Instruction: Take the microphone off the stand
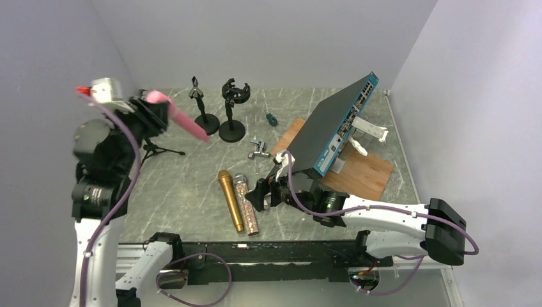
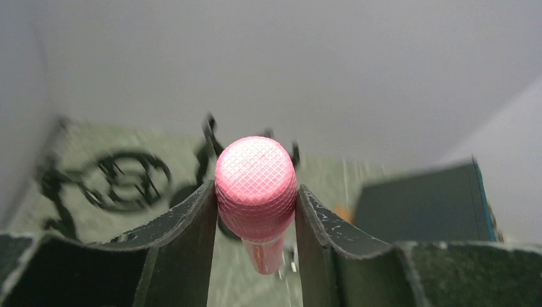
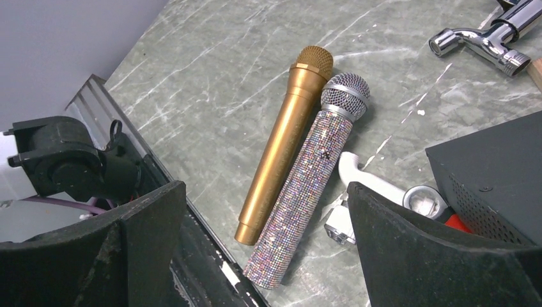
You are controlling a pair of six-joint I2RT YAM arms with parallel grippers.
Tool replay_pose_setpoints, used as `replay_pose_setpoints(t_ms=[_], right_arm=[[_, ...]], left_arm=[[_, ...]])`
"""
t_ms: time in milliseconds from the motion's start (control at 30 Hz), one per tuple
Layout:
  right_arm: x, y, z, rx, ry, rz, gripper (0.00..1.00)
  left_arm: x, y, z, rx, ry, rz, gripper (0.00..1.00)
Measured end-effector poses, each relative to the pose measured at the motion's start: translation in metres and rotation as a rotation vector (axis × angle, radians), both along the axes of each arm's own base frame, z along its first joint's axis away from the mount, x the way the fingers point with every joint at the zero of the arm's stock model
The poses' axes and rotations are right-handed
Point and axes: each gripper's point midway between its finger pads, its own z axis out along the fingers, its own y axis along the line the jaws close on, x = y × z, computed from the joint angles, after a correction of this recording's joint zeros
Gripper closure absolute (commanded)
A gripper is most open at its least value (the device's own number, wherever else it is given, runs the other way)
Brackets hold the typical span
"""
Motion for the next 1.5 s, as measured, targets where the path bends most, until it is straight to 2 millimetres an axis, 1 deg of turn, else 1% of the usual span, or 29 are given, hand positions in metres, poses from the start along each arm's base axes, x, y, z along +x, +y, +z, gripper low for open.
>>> replay_pose_setpoints(t_ms=[67, 133, 167, 200, 233, 267, 300, 367, 500, 600, 700, 833, 933, 1167, 1233, 1267, 1500], right_arm=[[0.0, 0.0, 0.0, 0.001, 0.003, 0.0, 0.02], [0.0, 0.0, 0.0, 0.004, 0.006, -0.001, 0.02], [0.0, 0.0, -0.001, 0.004, 0.007, -0.002, 0.02], [-0.001, 0.0, -0.001, 0.005, 0.009, -0.002, 0.02], [-0.001, 0.0, -0.001, 0.007, 0.009, -0.003, 0.02], [-0.001, 0.0, -0.002, 0.007, 0.011, -0.003, 0.02], [-0.001, 0.0, -0.002, 0.009, 0.013, -0.004, 0.02], [-0.001, 0.0, -0.004, 0.009, 0.016, -0.005, 0.02], [-0.001, 0.001, -0.009, -0.001, 0.024, -0.005, 0.02], [-0.001, 0.003, -0.017, -0.018, 0.037, -0.003, 0.02], [-0.001, 0.003, -0.018, -0.02, 0.041, -0.003, 0.02], [-0.001, 0.003, -0.018, -0.02, 0.041, -0.005, 0.02], [-0.001, 0.003, -0.018, -0.02, 0.04, -0.006, 0.02], [0.0, 0.002, -0.019, -0.022, 0.04, -0.01, 0.02], [0.0, 0.002, -0.019, -0.022, 0.039, -0.01, 0.02], [0.0, 0.002, -0.019, -0.022, 0.039, -0.01, 0.02], [0.003, -0.002, -0.017, -0.023, 0.031, -0.03, 0.02]], left_arm=[[0.008, -0.018, -0.045, -0.01, 0.14, -0.093, 1.0], [0.008, -0.03, -0.091, -0.006, 0.279, -0.151, 1.0], [0.007, -0.034, -0.117, -0.001, 0.356, -0.172, 1.0], [0.004, -0.036, -0.144, 0.004, 0.436, -0.185, 1.0], [-0.001, -0.037, -0.166, 0.009, 0.5, -0.193, 1.0], [-0.007, -0.037, -0.187, 0.014, 0.56, -0.197, 1.0], [-0.014, -0.037, -0.203, 0.016, 0.606, -0.201, 1.0], [-0.027, -0.039, -0.229, 0.015, 0.672, -0.22, 1.0], [-0.045, -0.045, -0.274, -0.006, 0.795, -0.257, 1.0], [-0.052, -0.049, -0.31, -0.024, 0.924, -0.268, 1.0], [-0.052, -0.051, -0.34, -0.041, 1.037, -0.258, 1.0], [-0.054, -0.051, -0.372, -0.071, 1.101, -0.225, 1.0], [-0.052, -0.051, -0.388, -0.094, 1.132, -0.204, 1.0], [-0.028, -0.056, -0.416, -0.142, 1.193, -0.171, 0.99], [-0.023, -0.056, -0.423, -0.153, 1.225, -0.155, 0.9], [-0.02, -0.057, -0.425, -0.155, 1.236, -0.151, 0.87], [0.008, -0.062, -0.441, -0.182, 1.283, -0.13, 0.73]])
